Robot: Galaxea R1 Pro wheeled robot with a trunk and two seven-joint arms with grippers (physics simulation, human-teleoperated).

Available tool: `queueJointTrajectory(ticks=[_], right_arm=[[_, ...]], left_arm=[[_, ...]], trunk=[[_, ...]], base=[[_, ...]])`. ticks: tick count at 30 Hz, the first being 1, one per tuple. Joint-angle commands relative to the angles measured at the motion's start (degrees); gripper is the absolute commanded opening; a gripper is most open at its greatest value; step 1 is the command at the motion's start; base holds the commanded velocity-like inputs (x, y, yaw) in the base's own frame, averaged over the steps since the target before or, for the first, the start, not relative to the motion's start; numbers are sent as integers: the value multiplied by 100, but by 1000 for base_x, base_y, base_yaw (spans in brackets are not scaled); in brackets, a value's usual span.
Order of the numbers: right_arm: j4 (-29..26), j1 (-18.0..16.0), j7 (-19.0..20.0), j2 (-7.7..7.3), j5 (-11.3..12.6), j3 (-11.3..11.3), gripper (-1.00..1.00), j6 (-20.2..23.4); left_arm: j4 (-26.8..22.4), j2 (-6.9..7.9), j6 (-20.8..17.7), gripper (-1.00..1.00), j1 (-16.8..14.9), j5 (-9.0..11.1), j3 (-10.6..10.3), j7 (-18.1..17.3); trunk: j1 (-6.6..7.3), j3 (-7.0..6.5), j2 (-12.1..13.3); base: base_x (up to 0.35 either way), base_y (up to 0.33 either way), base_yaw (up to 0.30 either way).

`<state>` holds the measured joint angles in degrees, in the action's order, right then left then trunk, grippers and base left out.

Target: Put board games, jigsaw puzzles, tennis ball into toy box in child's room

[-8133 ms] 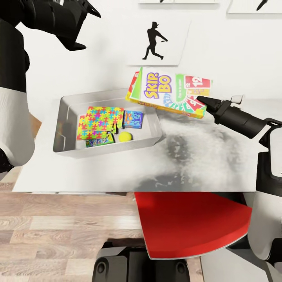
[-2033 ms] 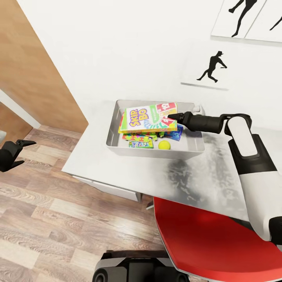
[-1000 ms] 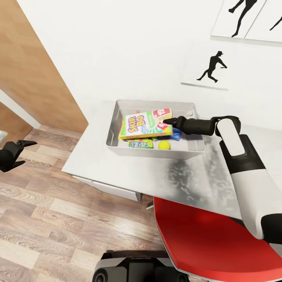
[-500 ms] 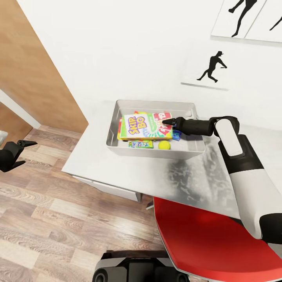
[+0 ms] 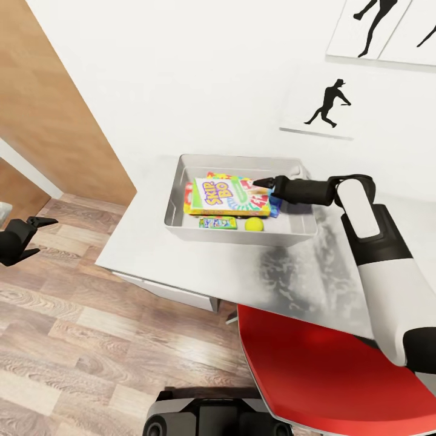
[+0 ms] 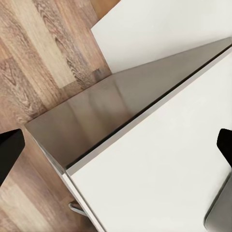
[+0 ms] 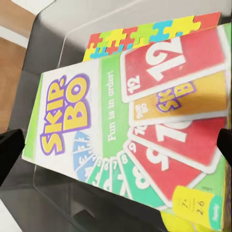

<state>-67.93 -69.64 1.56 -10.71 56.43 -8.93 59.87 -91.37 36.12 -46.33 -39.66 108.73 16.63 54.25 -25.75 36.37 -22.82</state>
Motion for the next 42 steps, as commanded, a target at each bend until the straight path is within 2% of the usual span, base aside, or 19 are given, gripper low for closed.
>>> queueJointTrajectory(ticks=[1, 13, 17, 21, 22, 25, 27, 35, 38, 42], right_arm=[[-21, -21, 17, -11, -19, -7, 100, 13], [-485, -156, -7, -60, -19, 18, 100, 13], [-949, -112, -17, -117, -5, 61, 100, 13], [-1751, 114, -13, -262, 17, 144, 100, 13], [-1751, 114, -13, -262, 17, 144, 100, 13], [-2100, 329, 17, -399, 33, 211, 100, 13], [-2228, 435, 34, -474, 43, 281, 100, 13], [-2395, 587, 65, -572, 56, 346, 100, 13], [-2417, 608, 110, -585, 58, 340, 100, 13], [-2438, 630, 240, -608, 36, 329, 100, 13]], left_arm=[[-3, 0, -16, 100, -6, 52, 4, 59], [-4, -6, -16, 100, 37, 52, -1, 59], [-5, -8, -16, 100, 83, 52, 0, 59], [-10, -8, -16, 100, 175, 52, 4, 55], [-10, -8, -16, 100, 175, 52, 4, 55], [-21, -9, -16, 100, 240, 52, 2, 48], [-34, -9, -19, 100, 309, 55, -1, 20], [-40, -9, -18, 100, 569, 42, -22, -267], [-41, -9, -18, 100, 636, -5, -39, -373], [-45, -19, -17, 100, 708, -259, -101, -533]], trunk=[[-3, 8, -9], [-3, 8, -9], [-3, 8, -9], [-3, 8, -9], [-3, 8, -9], [-3, 8, -9], [-3, 8, -9], [-3, 8, -9], [-3, 8, -9], [-3, 8, -9]], base=[[0, 0, 0], [0, 0, 0], [0, 0, 0], [0, 0, 0], [0, 0, 0], [0, 0, 0], [0, 0, 0], [0, 0, 0], [0, 0, 0], [0, 0, 0]])
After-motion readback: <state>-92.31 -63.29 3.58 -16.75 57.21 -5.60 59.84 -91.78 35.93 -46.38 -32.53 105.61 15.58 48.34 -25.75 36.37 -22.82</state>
